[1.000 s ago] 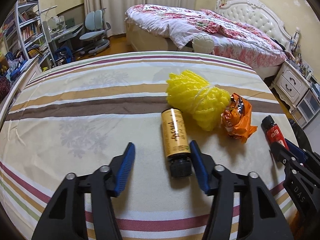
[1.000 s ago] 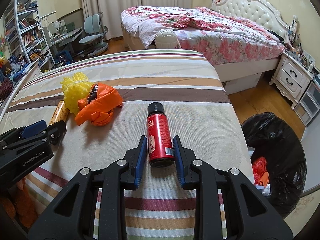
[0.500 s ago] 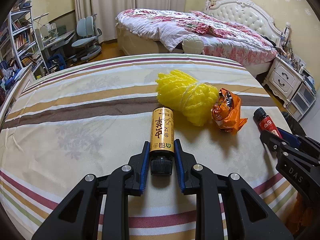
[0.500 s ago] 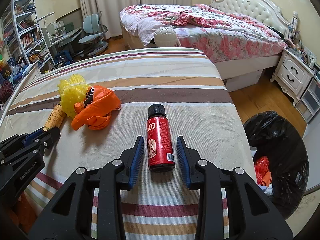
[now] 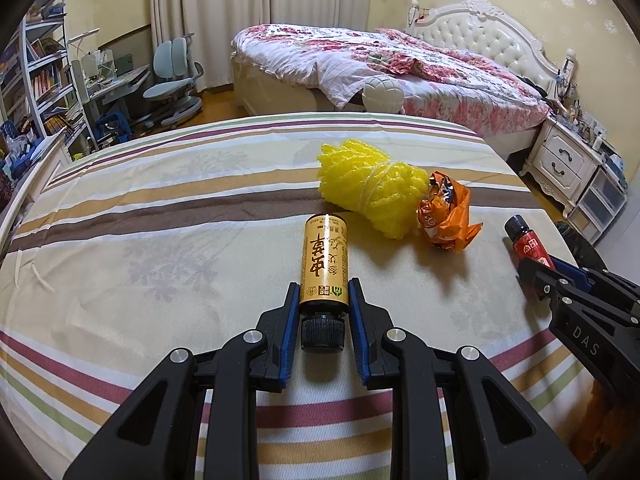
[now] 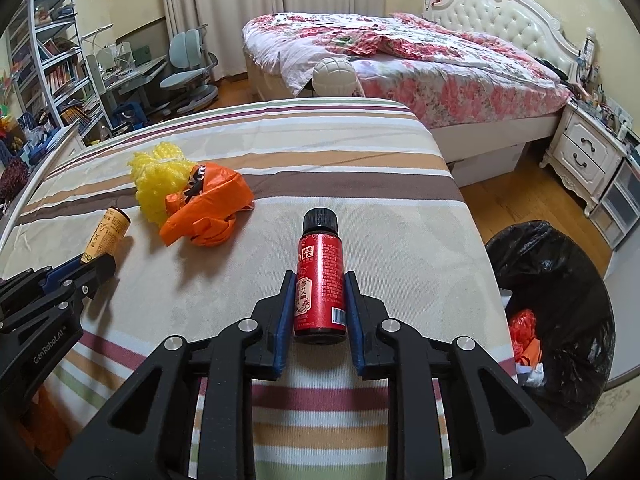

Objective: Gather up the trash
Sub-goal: 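Grasp the gold bottle with the left gripper while the right holds the red can, then carry the red can and gold bottle over the black bin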

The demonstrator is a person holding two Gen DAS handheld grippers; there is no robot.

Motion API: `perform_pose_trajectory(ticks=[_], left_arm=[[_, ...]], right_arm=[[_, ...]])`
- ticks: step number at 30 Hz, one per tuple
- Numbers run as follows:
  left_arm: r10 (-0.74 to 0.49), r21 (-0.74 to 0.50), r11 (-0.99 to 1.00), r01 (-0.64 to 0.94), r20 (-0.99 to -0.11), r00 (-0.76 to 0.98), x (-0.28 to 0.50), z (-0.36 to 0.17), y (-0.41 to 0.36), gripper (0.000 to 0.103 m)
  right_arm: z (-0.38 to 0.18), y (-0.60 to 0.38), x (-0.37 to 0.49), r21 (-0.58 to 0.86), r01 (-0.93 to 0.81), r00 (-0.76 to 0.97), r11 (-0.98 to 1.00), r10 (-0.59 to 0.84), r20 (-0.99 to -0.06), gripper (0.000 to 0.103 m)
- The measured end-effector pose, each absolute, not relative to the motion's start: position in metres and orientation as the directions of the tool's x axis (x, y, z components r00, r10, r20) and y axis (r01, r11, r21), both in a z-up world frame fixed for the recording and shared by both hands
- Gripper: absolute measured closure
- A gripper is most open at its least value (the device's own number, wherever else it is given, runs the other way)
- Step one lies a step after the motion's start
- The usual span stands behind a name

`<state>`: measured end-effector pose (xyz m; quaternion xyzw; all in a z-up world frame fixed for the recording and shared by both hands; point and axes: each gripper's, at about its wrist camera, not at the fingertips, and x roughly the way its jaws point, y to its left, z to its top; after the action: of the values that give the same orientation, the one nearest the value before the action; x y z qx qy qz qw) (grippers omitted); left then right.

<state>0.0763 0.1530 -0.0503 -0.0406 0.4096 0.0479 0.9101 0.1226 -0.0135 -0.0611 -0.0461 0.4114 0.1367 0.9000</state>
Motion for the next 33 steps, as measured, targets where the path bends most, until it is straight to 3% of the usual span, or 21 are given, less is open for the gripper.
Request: perform_pose_trajectory(ticks=[33], left_arm=[[-0.091, -0.037, 0.995, 0.089, -0.654, 0.751, 0.041, -0.017, 0.045, 0.078]], right_arm=[[-0.02, -0.119, 0.053, 0.03, -0.104, 0.762, 0.994, 0.099, -0.64, 0.08]])
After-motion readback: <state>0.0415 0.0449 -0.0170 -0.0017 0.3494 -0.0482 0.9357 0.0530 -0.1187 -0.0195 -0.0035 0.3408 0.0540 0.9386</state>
